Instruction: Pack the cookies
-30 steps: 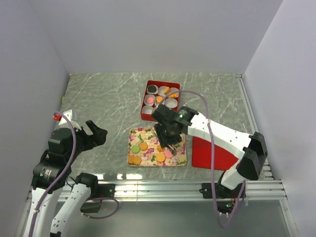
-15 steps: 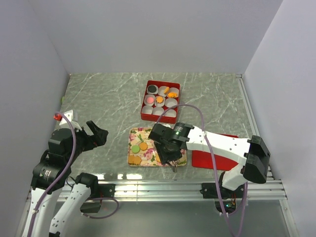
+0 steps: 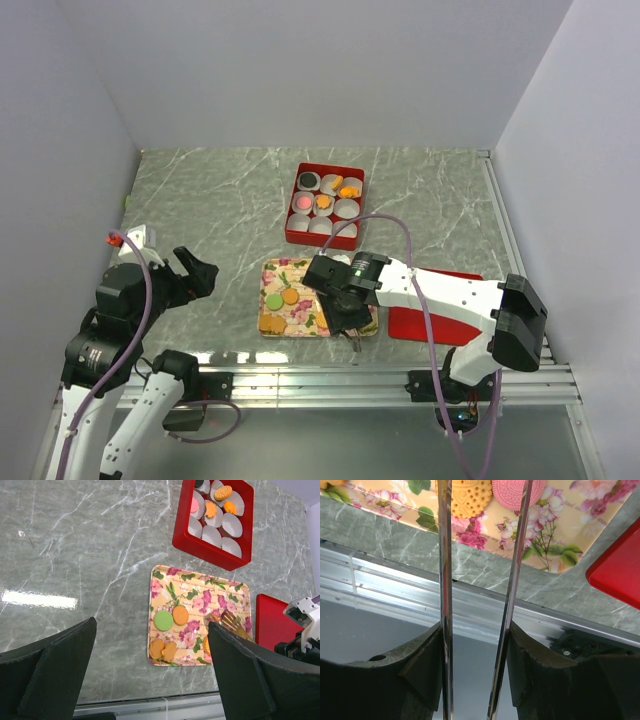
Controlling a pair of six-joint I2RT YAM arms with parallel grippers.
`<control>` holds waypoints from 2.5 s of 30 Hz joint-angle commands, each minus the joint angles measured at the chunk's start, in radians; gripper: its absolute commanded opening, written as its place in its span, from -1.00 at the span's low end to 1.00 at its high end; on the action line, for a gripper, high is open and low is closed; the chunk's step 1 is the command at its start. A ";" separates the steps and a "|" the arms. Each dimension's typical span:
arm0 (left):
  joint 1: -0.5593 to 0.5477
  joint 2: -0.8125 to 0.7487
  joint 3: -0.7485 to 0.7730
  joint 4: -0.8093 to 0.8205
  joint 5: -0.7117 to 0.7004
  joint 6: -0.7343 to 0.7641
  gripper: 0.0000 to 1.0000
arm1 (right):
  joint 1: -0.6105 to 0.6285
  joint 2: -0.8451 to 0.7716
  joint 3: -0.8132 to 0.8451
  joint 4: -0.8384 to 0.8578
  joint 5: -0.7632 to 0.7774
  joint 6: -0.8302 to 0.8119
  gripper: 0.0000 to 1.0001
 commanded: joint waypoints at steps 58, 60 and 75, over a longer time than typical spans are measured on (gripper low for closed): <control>0.032 0.016 -0.009 0.046 0.025 0.026 0.99 | -0.596 0.580 0.907 -0.177 -0.045 -0.319 -0.29; 0.032 0.017 -0.009 0.046 0.023 0.026 0.99 | -0.598 0.588 0.904 -0.175 -0.045 -0.321 -0.29; 0.033 0.026 -0.007 0.046 0.026 0.026 0.99 | -0.613 0.625 0.983 -0.206 -0.026 -0.324 0.02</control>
